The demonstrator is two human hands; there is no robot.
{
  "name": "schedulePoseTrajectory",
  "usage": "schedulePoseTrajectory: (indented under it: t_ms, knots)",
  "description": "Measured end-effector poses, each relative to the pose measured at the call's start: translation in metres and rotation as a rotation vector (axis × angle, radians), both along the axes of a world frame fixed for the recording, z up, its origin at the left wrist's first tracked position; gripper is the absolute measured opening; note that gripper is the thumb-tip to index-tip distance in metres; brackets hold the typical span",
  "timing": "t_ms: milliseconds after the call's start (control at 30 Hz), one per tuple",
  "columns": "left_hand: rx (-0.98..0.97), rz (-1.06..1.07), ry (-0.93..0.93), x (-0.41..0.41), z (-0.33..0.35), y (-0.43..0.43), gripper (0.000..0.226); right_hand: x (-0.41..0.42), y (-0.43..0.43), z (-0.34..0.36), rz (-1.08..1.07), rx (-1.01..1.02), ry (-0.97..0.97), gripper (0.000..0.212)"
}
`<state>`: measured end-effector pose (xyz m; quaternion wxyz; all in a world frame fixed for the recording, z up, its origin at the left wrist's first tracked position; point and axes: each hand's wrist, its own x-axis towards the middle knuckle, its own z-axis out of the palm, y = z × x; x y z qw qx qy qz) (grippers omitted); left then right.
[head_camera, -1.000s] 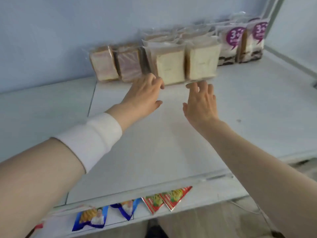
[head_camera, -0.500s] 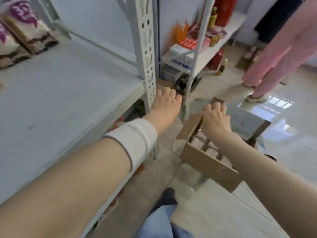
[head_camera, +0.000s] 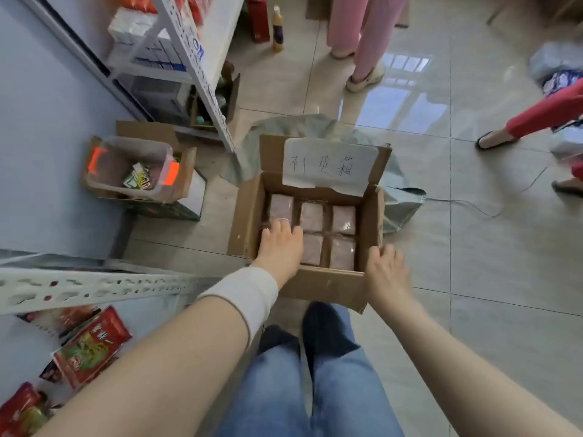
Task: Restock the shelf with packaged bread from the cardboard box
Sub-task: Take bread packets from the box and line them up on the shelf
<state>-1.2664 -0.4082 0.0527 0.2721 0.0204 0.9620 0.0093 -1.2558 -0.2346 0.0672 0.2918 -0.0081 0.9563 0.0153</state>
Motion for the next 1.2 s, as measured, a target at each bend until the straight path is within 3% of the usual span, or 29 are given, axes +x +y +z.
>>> schedulePoseTrajectory:
  t_ms: [300,467,567,667,800,967,1100,1200]
  knots:
    - [0.045,0.394,-0.229,-0.047,-0.189,-0.001,0.055,-0.068,0.027,-0.193,-0.233,-0.124,-0.256,0.033]
    - [0.132,1.018,-0.154,-0.067,-0.296,-0.011,0.083,-0.103,0.018,-0.336,-0.465,-0.097,-0.463,0.063]
    - [0.257,1.357,-0.018,-0.073,-0.336,-0.018,0.085,-0.106,0.007,-0.383,-0.769,-0.104,-0.413,0.074]
    - [0.223,1.368,0.042,-0.072,-0.347,-0.022,0.083,-0.107,0.003,-0.39,-0.868,-0.092,-0.316,0.075]
    - [0.194,1.288,-0.014,-0.066,-0.348,-0.028,0.085,-0.109,0.008,-0.376,-0.877,-0.164,-0.361,0.084]
    - [0.095,1.11,-0.136,-0.072,-0.348,-0.033,0.054,-0.107,0.009,-0.364,-0.864,-0.17,-0.349,0.086]
    - [0.305,1.175,-0.12,-0.075,-0.337,-0.034,0.038,-0.098,0.01,-0.354,-0.722,-0.217,-0.362,0.077]
    - [0.423,1.142,-0.06,-0.069,-0.308,-0.027,0.045,-0.092,0.017,-0.333,-0.799,-0.347,-0.301,0.072]
